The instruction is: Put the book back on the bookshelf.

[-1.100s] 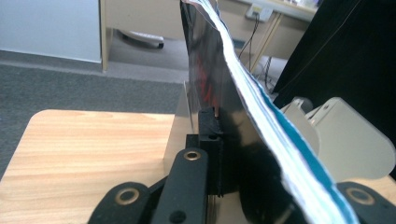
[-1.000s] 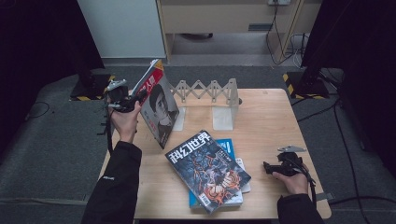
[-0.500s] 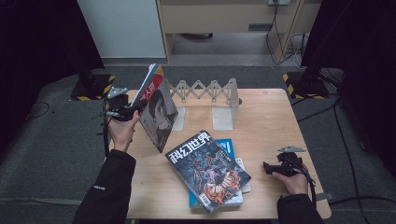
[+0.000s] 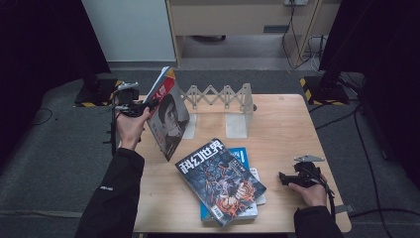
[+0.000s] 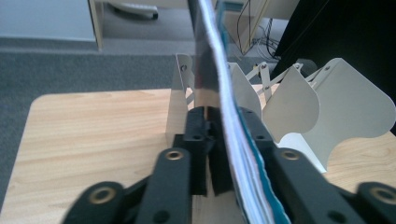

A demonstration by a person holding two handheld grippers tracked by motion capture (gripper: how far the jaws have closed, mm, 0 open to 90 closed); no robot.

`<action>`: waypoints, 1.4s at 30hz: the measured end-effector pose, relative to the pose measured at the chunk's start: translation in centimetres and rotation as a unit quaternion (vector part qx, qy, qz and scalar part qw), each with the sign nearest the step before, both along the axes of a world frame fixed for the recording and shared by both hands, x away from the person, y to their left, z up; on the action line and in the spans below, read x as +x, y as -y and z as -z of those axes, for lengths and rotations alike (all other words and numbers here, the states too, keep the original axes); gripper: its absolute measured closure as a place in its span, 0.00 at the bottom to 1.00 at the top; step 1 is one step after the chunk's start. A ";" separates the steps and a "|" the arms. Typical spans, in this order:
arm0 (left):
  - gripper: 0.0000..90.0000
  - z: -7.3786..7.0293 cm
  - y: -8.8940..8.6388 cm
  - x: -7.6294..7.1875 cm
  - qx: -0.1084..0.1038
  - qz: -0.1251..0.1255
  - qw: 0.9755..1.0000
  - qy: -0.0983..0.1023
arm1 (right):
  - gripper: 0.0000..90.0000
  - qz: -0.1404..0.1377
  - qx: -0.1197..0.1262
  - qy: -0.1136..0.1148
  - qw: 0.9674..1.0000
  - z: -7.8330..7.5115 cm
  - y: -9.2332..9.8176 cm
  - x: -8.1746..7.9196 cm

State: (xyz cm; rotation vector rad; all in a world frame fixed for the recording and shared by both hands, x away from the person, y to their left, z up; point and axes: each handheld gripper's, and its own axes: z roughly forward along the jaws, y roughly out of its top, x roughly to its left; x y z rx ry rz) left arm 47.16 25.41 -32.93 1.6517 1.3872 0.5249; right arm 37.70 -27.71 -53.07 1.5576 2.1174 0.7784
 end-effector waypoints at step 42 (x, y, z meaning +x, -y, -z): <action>0.73 -1.2 1.0 0.3 0.031 -0.021 0.998 0.047 | 0.08 -0.006 -0.002 0.001 1.000 0.0 0.0 0.1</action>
